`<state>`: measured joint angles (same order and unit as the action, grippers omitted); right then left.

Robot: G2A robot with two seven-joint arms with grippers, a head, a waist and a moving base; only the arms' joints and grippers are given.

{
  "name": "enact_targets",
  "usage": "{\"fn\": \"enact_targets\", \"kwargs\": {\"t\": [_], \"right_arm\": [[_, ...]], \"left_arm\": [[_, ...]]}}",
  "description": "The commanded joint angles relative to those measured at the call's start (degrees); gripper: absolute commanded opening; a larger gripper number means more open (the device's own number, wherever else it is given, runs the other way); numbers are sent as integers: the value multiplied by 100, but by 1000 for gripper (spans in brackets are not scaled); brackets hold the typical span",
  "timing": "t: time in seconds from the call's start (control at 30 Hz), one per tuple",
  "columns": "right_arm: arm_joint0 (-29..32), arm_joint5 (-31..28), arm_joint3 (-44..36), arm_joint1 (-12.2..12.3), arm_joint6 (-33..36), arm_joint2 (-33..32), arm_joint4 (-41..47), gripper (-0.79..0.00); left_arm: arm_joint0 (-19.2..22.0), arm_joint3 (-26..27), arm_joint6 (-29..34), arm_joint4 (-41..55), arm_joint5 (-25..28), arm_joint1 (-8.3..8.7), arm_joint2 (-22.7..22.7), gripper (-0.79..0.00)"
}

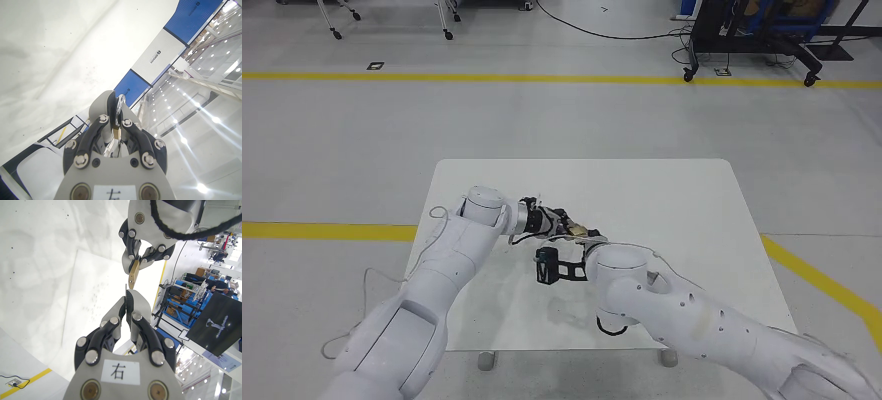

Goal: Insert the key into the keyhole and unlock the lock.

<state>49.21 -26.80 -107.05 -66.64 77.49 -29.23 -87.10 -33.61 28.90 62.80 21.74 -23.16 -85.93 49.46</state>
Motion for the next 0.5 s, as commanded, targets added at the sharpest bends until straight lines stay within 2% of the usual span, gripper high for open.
{"fn": "enact_targets", "kwargs": {"t": [0.0, 0.47], "right_arm": [[-113, 100, 32, -13, 100, 95, 48, -785], [-522, 340, 238, -52, 339, 504, 206, -785]], "left_arm": [[8, -19, 28, 12, 5, -4, 1, -785], [52, -106, 82, -21, 64, -34, -25, -785]]}}
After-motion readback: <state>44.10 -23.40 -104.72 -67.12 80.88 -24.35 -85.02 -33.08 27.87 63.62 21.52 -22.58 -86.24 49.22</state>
